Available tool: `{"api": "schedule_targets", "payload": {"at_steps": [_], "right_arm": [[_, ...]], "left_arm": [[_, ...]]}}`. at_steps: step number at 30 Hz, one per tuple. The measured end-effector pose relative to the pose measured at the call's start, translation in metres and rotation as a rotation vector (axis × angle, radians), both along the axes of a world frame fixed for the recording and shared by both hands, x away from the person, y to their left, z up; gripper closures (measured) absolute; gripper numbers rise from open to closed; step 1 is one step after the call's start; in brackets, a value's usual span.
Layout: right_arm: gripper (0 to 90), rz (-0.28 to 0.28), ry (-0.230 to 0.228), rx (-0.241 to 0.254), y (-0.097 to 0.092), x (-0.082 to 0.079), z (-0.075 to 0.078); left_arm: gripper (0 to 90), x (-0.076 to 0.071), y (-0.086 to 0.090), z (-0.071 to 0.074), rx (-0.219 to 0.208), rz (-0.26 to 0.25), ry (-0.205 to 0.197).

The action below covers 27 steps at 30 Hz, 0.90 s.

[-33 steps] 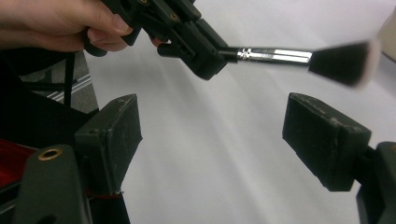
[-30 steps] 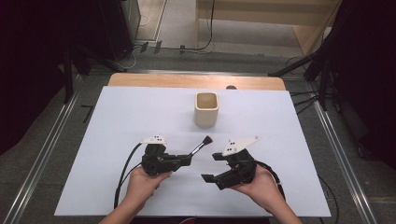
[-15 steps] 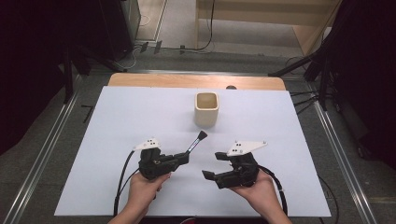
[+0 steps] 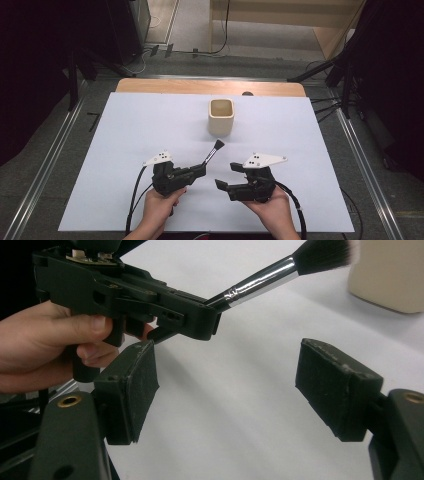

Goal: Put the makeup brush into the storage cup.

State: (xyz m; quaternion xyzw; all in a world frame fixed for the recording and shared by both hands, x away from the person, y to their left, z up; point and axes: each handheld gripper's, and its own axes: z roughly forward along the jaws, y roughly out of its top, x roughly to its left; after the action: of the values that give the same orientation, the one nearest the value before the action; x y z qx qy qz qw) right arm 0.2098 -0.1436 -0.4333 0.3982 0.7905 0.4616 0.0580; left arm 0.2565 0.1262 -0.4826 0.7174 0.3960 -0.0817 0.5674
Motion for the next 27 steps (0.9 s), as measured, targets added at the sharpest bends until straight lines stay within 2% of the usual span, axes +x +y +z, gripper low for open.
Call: {"api": "schedule_targets", "payload": {"at_steps": [4,8,11,18,21,23,27], "right_arm": [[26.2,-0.026,-0.006,0.013,0.001,0.001,0.000],[26.2,-0.036,0.006,0.027,0.003,0.002,-0.001],[26.2,-0.050,-0.003,0.030,0.007,0.001,-0.001],[27.5,-0.079,0.003,0.079,0.009,0.003,0.000],[27.5,-0.099,-0.016,0.065,0.011,0.005,0.000],[27.4,-0.107,0.003,0.091,0.012,0.006,0.000],[26.2,-0.127,0.034,0.120,0.014,0.007,0.001]], "left_arm": [[79.4,0.000,-0.001,-0.001,-0.007,0.013,-0.013],[79.4,-0.001,-0.003,-0.005,-0.030,0.005,-0.002],[79.4,-0.002,-0.004,-0.007,-0.058,0.009,0.008],[79.3,-0.002,-0.004,-0.007,-0.088,0.015,0.014],[79.3,-0.001,-0.002,-0.005,-0.096,0.020,0.004],[79.3,0.000,-0.001,-0.004,-0.107,0.022,0.013],[79.3,-0.001,-0.002,-0.005,-0.096,0.022,0.008]]}}
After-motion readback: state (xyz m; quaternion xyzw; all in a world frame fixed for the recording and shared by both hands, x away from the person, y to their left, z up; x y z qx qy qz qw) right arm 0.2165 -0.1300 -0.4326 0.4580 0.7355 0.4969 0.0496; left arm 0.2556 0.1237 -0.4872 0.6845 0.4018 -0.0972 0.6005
